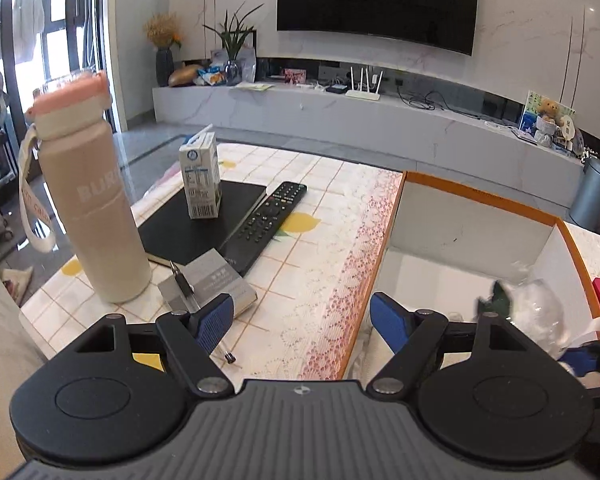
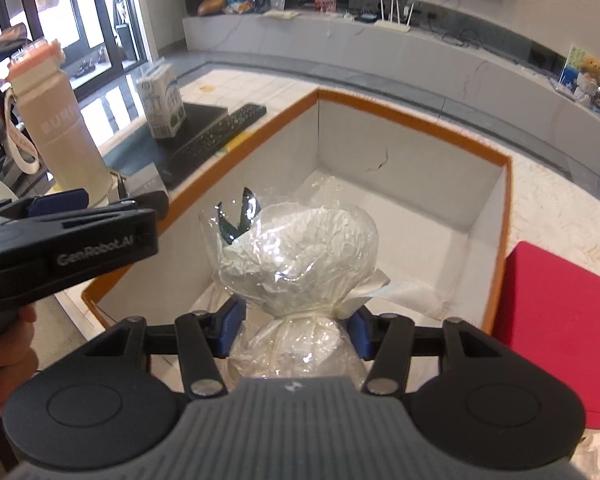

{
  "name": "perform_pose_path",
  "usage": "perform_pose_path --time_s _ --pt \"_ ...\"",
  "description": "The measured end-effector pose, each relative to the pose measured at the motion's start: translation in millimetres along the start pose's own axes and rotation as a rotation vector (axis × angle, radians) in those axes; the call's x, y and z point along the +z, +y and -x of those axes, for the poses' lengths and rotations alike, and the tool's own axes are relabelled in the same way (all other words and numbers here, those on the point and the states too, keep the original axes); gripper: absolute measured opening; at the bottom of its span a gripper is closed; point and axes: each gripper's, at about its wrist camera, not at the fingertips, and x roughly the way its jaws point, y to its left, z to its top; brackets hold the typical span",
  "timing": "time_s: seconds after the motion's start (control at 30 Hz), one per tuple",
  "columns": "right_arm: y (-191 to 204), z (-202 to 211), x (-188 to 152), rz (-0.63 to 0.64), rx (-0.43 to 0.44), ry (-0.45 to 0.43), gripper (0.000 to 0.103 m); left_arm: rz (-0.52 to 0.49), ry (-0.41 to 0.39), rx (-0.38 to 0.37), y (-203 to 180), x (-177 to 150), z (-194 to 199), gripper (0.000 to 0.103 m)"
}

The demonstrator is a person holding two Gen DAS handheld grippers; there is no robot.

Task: Organize soft objects
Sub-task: 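Lower the plastic bundle into the cardboard box and open the right tool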

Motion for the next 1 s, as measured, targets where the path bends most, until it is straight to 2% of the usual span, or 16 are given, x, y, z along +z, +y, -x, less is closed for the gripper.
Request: perform_pose_path --time_s 0.17,0.23,0.3,0.37,0.43,0.57,0.73,1.0 --pt "11 -21 3 0.022 -0.006 0.032 0.056 0.018 -0.016 -0.013 4 1 6 0.091" --pt "15 -27 4 0.025 -0.017 0.046 0.075 0.025 -0.014 -0.011 6 0 6 0.091" --pt "15 -29 6 0.018 -0.007 0.054 0.087 0.038 -0.013 0.004 8 1 6 0.091" --pt "15 -28 7 0.007 0.021 0.060 0.089 0.047 -0.016 0.007 10 1 6 0.091" --pt "12 -24 8 -0.008 0.037 0.063 0.096 0.057 -0.019 0.001 12 2 8 0.091" --pt "10 -14 11 -0.004 0.049 0.051 0.100 0.058 -0.028 0.008 11 2 10 0.091" --pt "16 6 11 0.059 0.045 0.012 0.100 0.046 -0.033 0.010 7 2 12 0.091" --pt "11 44 13 0.064 0.039 -0.075 0.100 0.044 -0.070 0.000 4 6 23 0.091"
